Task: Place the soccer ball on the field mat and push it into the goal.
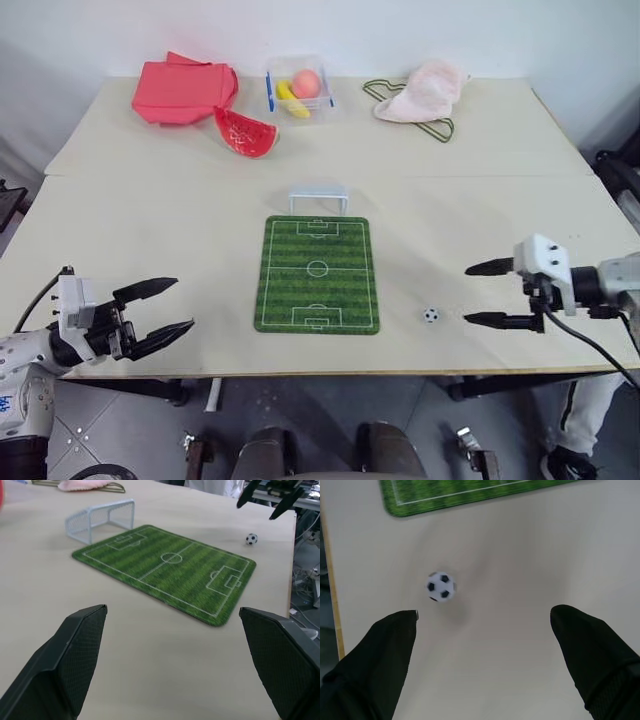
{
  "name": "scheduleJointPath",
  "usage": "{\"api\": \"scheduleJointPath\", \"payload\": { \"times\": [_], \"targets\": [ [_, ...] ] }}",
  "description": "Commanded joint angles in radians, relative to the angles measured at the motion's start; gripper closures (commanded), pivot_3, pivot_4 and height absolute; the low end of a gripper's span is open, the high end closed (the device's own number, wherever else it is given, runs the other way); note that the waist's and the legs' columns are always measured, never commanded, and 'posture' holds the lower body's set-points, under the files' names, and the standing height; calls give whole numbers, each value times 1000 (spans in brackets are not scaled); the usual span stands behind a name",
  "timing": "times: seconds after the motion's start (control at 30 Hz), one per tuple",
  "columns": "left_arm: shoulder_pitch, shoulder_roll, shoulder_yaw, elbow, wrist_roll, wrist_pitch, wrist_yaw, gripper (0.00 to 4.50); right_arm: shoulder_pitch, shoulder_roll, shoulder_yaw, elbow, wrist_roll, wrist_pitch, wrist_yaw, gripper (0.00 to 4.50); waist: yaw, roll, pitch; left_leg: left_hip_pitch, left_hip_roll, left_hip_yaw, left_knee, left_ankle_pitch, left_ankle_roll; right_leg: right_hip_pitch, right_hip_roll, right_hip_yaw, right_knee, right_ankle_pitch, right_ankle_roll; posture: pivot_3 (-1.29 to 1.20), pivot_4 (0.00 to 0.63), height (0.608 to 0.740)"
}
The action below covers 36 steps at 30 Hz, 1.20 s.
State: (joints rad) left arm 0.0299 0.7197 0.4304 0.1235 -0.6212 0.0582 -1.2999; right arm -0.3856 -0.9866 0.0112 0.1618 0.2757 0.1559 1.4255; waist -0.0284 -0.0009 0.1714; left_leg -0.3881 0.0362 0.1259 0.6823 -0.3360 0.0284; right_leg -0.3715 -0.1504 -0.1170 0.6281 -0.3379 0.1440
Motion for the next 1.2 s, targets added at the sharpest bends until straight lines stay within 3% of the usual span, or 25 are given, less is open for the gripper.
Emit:
{"api": "scheduleJointPath", "payload": {
  "times": [0.03, 0.3, 0.4, 0.7, 0.8, 0.87, 1.2],
  "targets": [
    [31, 0, 27, -56, -20, 5, 13, 0, -58, 41, 51, 51, -26, -36, 30, 33, 2, 0, 0, 0, 0, 0, 0, 0, 0, 0, 0, 0, 0, 0, 0, 0, 150, 740],
    [79, -4, 39, -107, -33, 17, 37, 0, -124, 119, 144, 191, -92, -112, 62, 33, 0, 0, 0, -1, 0, -1, 1, 0, 0, 0, 0, -1, 0, 0, 0, 0, 150, 740],
    [85, -2, 45, -117, -38, 22, 42, 0, -127, 133, 141, 205, -90, -135, 64, 554, -1, 0, 0, 0, 0, -1, 1, 0, 0, 1, 0, -1, 0, 0, 0, 0, 150, 740],
    [66, 7, 47, -100, -34, 22, 41, 0, -122, 163, 127, 204, -86, -158, 46, 3520, 0, 0, 0, 0, 0, -1, 1, 0, 0, 1, 0, -1, 0, 0, 0, 0, 150, 740],
    [47, 4, 39, -92, -28, 18, 43, 0, -119, 155, 107, 180, -75, -153, 36, 3779, 1, 0, 0, 0, 0, -1, 1, 0, 0, 1, 0, -1, 0, 0, 0, 0, 150, 740],
    [38, 2, 34, -88, -25, 17, 44, 0, -121, 147, 89, 156, -64, -142, 26, 4406, 1, 0, 0, 0, 0, -1, 1, 0, 0, 1, 0, -1, 0, 0, 0, 0, 150, 740],
    [15, -20, 14, -78, -11, 7, 54, 0, -111, 103, 29, 3, -24, -15, -13, 4460, 1, 0, 0, 0, 0, -1, 1, 0, 0, 0, 0, -1, 0, 0, 0, 0, 150, 740]
  ]
}}
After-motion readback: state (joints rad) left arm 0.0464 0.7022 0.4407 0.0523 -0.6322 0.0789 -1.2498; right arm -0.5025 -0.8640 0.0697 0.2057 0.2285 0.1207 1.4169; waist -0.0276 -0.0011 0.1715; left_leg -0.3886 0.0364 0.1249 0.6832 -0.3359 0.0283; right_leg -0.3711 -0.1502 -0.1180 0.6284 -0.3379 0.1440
